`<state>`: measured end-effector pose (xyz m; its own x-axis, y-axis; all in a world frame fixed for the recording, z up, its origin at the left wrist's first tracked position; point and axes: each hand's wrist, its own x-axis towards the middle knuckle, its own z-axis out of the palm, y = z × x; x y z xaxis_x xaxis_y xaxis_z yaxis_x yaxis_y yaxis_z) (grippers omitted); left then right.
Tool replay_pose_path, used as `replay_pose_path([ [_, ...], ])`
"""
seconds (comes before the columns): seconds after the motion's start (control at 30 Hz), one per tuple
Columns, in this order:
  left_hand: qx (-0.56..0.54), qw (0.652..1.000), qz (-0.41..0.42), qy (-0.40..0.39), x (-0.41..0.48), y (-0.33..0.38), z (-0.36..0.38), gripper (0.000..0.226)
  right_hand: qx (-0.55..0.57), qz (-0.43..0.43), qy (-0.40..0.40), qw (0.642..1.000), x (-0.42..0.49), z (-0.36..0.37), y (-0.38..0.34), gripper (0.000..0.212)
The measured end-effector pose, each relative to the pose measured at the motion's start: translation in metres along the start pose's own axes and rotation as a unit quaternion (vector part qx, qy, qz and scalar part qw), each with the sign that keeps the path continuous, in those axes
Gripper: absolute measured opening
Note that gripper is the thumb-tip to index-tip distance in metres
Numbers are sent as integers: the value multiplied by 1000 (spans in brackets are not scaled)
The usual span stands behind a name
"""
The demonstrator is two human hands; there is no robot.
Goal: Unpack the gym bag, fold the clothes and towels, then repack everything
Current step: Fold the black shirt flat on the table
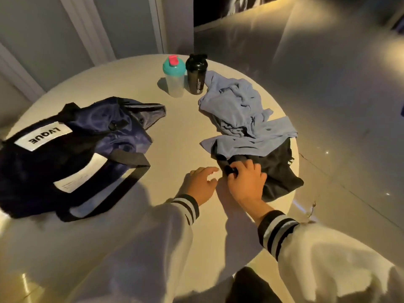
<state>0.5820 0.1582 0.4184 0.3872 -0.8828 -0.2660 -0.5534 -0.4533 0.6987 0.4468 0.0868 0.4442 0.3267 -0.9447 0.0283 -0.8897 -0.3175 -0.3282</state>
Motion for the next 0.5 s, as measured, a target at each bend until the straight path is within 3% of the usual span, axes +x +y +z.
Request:
replay_pose_path([
  [0.1,48,998,28,20,2,-7,34,39,-12,15,-3,1000,-7,32,19,36],
  [0.2,102,986,101,80,-5,-12,58,37,39,-7,51,998,-15,60,23,30],
  [0.33,-38,983,119,137,-5,-28,61,35,167,-56,127,976,-16,75,26,26],
  [0.5,-120,965,124,199,-33,-35,64,33,300,-111,110,941,-37,77,33,25],
])
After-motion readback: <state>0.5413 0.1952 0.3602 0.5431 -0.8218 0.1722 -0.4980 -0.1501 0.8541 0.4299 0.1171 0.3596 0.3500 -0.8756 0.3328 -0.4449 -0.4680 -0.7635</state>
